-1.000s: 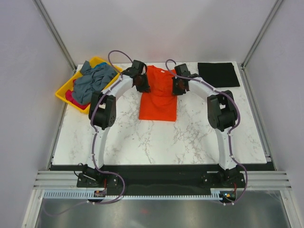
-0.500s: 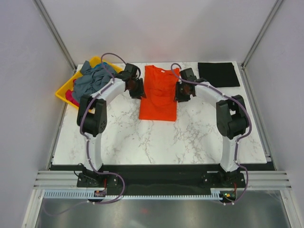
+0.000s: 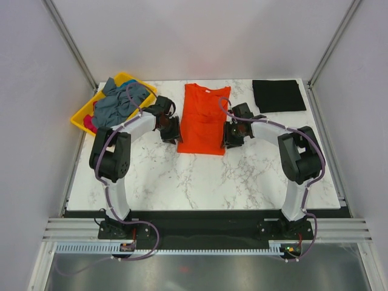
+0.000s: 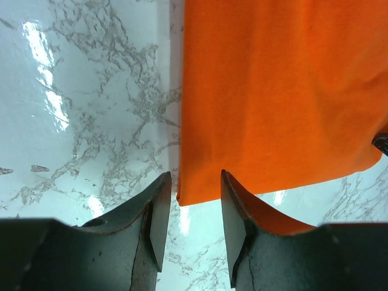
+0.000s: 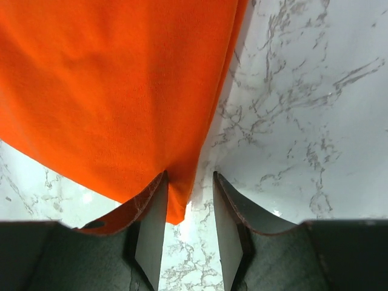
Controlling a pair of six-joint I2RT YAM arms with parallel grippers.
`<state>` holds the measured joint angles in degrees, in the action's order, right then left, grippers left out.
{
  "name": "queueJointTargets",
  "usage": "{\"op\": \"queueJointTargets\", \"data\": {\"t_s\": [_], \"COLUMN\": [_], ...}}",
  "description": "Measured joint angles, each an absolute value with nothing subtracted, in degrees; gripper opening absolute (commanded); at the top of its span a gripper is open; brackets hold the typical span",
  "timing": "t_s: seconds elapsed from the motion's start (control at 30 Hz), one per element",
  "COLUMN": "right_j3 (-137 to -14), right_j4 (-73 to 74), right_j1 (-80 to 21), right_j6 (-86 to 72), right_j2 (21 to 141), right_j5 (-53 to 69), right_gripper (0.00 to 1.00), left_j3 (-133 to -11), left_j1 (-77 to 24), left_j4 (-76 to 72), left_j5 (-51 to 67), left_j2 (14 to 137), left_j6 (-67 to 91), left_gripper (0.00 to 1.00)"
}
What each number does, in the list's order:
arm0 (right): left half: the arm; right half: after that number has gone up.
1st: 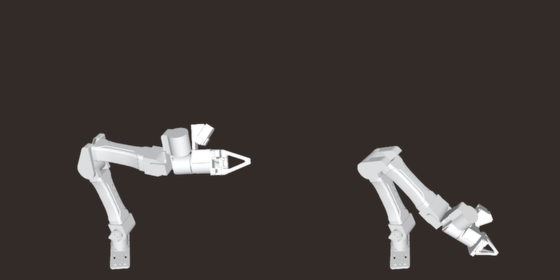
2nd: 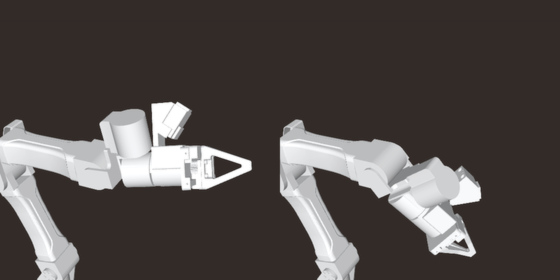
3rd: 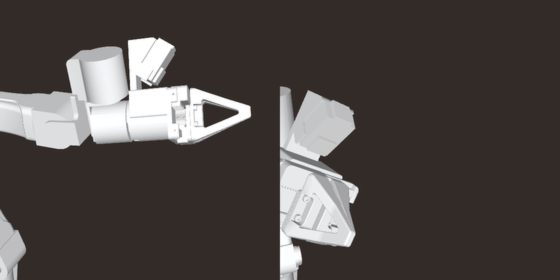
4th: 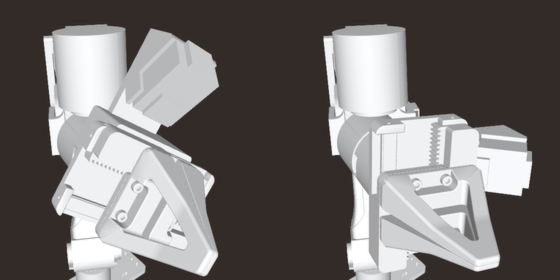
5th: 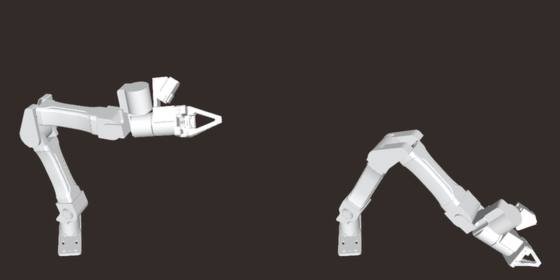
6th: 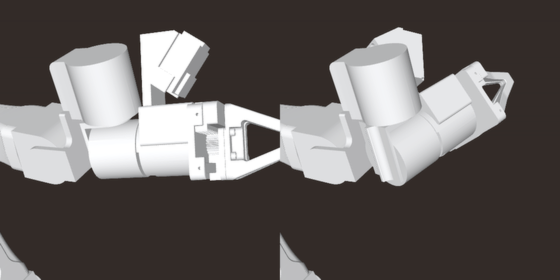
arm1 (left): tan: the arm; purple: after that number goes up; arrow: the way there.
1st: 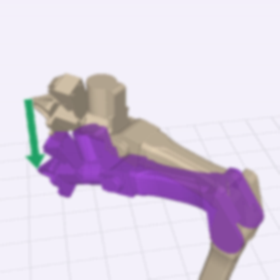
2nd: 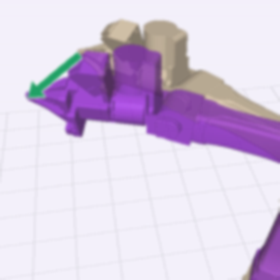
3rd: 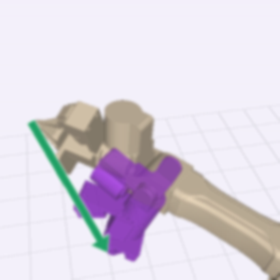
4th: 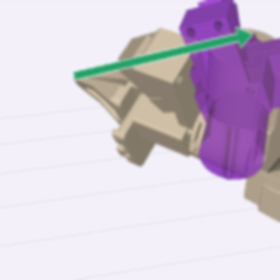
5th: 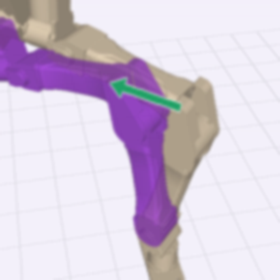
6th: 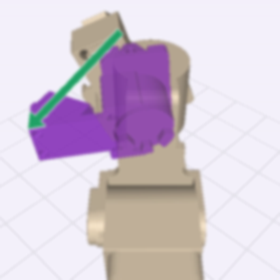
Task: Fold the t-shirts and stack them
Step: Fold the tshirt
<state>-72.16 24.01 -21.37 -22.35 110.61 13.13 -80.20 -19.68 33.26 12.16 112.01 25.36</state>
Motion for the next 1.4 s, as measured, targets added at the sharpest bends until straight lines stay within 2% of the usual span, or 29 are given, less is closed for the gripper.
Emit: {"op": "queueJointTargets", "data": {"t_s": [0.1, 0.17, 0.2, 0.23, 0.27, 0.3, 0.33, 0.4, 0.6, 0.67, 0.7, 0.8, 0.93, 1.07, 1.2, 1.4], "right_j3": [-70.2, -68.7, -67.8, -67.0, -66.1, -65.3, -64.7, -63.2, -57.2, -54.3, -53.2, -49.5, -46.0, -44.7, -44.2, -43.1], "right_j4": [21.3, 19.3, 18.0, 17.0, 16.0, 15.2, 14.7, 13.3, 11.9, 11.3, 11.2, 11.1, 12.4, 15.3, 17.7, 19.0], "right_j1": [-21.2, -21.1, -21.1, -21.1, -21.1, -21.1, -21.1, -21.1, -21.2, -21.2, -21.2, -21.2, -21.2, -21.2, -20.9, -20.7], "right_j6": [-22.5, -22.6, -22.8, -22.8, -22.9, -23.1, -23.5, -23.5, -23.0, -22.9, -22.8, -22.8, -22.7, -22.7, -22.5, -22.3], "right_j2": [110.0, 109.4, 109.2, 108.9, 108.7, 108.6, 108.5, 107.7, 103.1, 101.0, 100.1, 96.7, 92.6, 89.8, 88.1, 87.1], "right_j5": [15.2, 16.6, 17.3, 17.9, 18.2, 19.1, 19.4, 19.7, 19.5, 19.4, 19.5, 18.7, 16.1, 14.0, 12.9, 12.1], "right_gripper": [0.43, 0.38, 0.34, 0.23, 0.16, 0.10, 0.00, 0.00, 0.00, 0.00, 0.00, 0.00, 0.00, 0.00, 0.00, 0.00], "left_j3": [-79.4, -79.0, -78.8, -78.6, -78.2, -77.8, -77.4, -76.6, -71.0, -68.0, -67.0, -62.9, -59.7, -61.9, -69.6, -86.2], "left_j1": [-19.7, -19.7, -19.7, -19.7, -19.7, -19.7, -19.7, -19.7, -20.0, -20.4, -20.4, -21.2, -21.5, -21.5, -21.5, -21.5], "left_j4": [32.6, 32.0, 31.5, 31.0, 30.6, 30.5, 30.2, 30.0, 27.5, 26.5, 26.4, 25.5, 25.3, 24.9, 23.4, 19.5], "left_j5": [12.4, 13.1, 13.6, 13.9, 14.2, 14.4, 14.7, 15.2, 16.7, 18.0, 18.4, 19.2, 19.6, 19.6, 19.7, 20.4], "left_j2": [112.1, 112.4, 112.7, 113.1, 113.4, 113.6, 113.7, 113.7, 110.2, 108.2, 107.4, 104.2, 100.1, 97.9, 100.1, 112.8], "left_j6": [25.4, 25.4, 25.4, 25.4, 25.4, 25.4, 25.5, 25.7, 27.6, 28.6, 28.9, 30.3, 31.0, 31.0, 30.8, 30.1], "left_gripper": [0.44, 0.41, 0.36, 0.33, 0.30, 0.22, 0.17, 0.02, 0.02, 0.15, 0.26, 0.34, 0.33, 0.30, 0.28, 0.21]}}
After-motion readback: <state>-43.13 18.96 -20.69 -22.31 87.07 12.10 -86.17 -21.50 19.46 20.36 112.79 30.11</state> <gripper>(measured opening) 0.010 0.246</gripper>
